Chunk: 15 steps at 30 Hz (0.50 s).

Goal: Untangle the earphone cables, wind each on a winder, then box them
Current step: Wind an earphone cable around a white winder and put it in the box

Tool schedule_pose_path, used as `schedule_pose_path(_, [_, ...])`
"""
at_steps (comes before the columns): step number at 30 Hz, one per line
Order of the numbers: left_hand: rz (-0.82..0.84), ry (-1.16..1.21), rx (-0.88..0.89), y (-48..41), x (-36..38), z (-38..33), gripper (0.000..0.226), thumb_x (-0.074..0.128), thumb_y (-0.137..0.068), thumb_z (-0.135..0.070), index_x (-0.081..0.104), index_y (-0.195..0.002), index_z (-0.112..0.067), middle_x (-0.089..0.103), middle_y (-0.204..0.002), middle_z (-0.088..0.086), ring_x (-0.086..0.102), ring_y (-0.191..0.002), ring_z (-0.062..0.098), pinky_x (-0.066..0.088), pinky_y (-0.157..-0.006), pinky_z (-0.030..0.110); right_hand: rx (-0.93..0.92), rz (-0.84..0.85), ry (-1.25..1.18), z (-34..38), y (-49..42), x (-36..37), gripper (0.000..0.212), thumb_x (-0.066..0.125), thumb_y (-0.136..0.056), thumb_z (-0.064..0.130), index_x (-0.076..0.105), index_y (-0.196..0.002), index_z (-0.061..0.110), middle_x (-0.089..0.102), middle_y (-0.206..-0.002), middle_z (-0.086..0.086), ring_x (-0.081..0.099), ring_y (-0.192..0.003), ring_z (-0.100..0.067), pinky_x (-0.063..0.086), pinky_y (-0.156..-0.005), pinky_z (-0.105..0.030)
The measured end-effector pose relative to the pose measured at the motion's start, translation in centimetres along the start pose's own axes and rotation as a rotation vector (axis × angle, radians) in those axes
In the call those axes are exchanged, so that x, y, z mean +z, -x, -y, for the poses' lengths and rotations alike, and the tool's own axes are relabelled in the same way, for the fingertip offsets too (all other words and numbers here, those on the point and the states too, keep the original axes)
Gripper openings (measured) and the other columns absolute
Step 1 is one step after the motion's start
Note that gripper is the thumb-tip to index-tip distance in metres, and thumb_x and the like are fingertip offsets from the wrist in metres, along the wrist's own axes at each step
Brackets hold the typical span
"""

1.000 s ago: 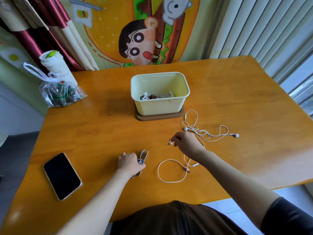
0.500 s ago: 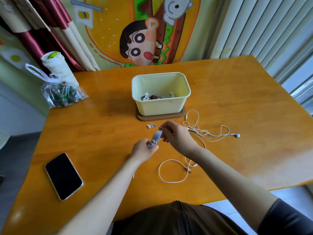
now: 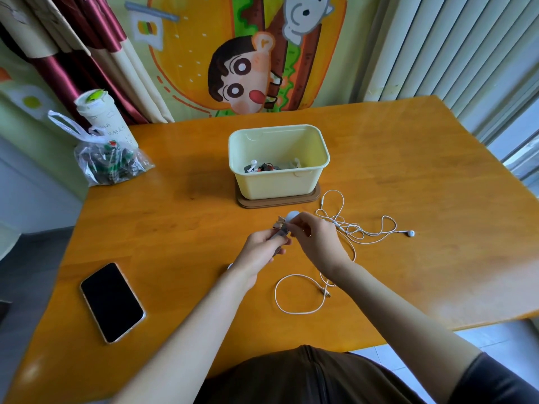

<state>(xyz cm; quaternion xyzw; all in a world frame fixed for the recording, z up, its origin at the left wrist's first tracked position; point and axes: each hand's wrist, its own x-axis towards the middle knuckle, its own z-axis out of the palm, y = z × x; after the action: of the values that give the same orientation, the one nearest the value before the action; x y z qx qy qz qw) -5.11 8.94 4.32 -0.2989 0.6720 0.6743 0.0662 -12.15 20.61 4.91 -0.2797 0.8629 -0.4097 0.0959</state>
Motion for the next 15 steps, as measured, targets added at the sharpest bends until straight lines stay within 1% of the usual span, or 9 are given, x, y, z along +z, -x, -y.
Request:
schedule_pose_path(2, [-0.01,-0.001,0.007,0.02,0.11,-0.24,0.013,0.055,-0.095,-0.027,0.068,-0.096,-0.024,0.069,-0.092,-0.008,0.057,-0.082,0.011,0.039,-0.072,0.026,-0.02,-0.038,-0.003,0.01,0.01,0.03,0.013,0.058,-0.092,0.017,0.066,-0.093,0.008,0.067,-0.084,-0.003,0.061,-0.075,-0.016,0.05,-0.068,-0.024])
schedule_pose_path(3, [-0.014,0.001,0.007,0.03,0.19,-0.39,0.012,0.056,-0.094,-0.026,0.068,-0.095,-0.023,0.068,-0.091,-0.007,0.056,-0.083,0.011,0.039,-0.072,0.026,-0.029,-0.054,-0.003,0.06,0.05,0.04,0.012,0.059,-0.092,0.017,0.067,-0.092,0.008,0.068,-0.084,-0.003,0.061,-0.074,-0.015,0.049,-0.068,-0.022])
schedule_pose_path(5, [-0.023,0.007,0.011,0.1,0.31,-0.54,0.01,0.058,-0.093,-0.027,0.068,-0.091,-0.024,0.066,-0.092,-0.005,0.056,-0.083,0.012,0.039,-0.073,0.026,-0.043,-0.07,-0.012,0.1,0.09,0.0,0.01,0.06,-0.09,0.015,0.069,-0.091,0.009,0.069,-0.083,-0.003,0.06,-0.071,-0.012,0.045,-0.066,-0.014])
schedule_pose_path(7, [-0.033,0.009,0.015,0.1,0.37,-0.48,0.01,0.059,-0.092,-0.028,0.068,-0.09,-0.024,0.066,-0.093,-0.003,0.057,-0.084,0.012,0.039,-0.075,0.028,-0.07,-0.072,-0.007,0.13,0.17,-0.15,0.011,0.062,-0.089,0.012,0.072,-0.094,0.009,0.07,-0.086,-0.001,0.057,-0.07,-0.006,0.042,-0.066,-0.005])
schedule_pose_path(9, [-0.047,0.016,0.02,0.14,0.35,-0.41,0.01,0.06,-0.092,-0.03,0.068,-0.09,-0.025,0.067,-0.095,-0.003,0.057,-0.084,0.013,0.04,-0.074,0.028,-0.101,-0.082,0.016,0.19,0.34,-0.29,0.014,0.062,-0.089,0.01,0.073,-0.097,0.009,0.071,-0.088,-0.001,0.056,-0.072,-0.004,0.039,-0.067,0.0])
schedule_pose_path(12, [-0.067,0.053,0.002,0.27,0.38,-0.45,0.011,0.061,-0.091,-0.032,0.069,-0.091,-0.024,0.069,-0.092,-0.005,0.058,-0.084,0.012,0.041,-0.077,0.029,-0.117,-0.1,0.019,0.32,0.48,-0.25,0.014,0.062,-0.089,0.008,0.073,-0.097,0.007,0.072,-0.089,-0.004,0.057,-0.072,-0.005,0.039,-0.067,0.001])
schedule_pose_path(15, [-0.083,0.134,-0.038,0.34,0.48,-0.58,0.013,0.062,-0.091,-0.032,0.07,-0.094,-0.022,0.07,-0.091,-0.008,0.06,-0.084,0.011,0.043,-0.083,0.032,-0.075,-0.102,0.008,0.34,0.35,-0.29,0.012,0.063,-0.088,0.01,0.071,-0.096,0.007,0.071,-0.088,-0.002,0.058,-0.074,-0.005,0.039,-0.068,0.002])
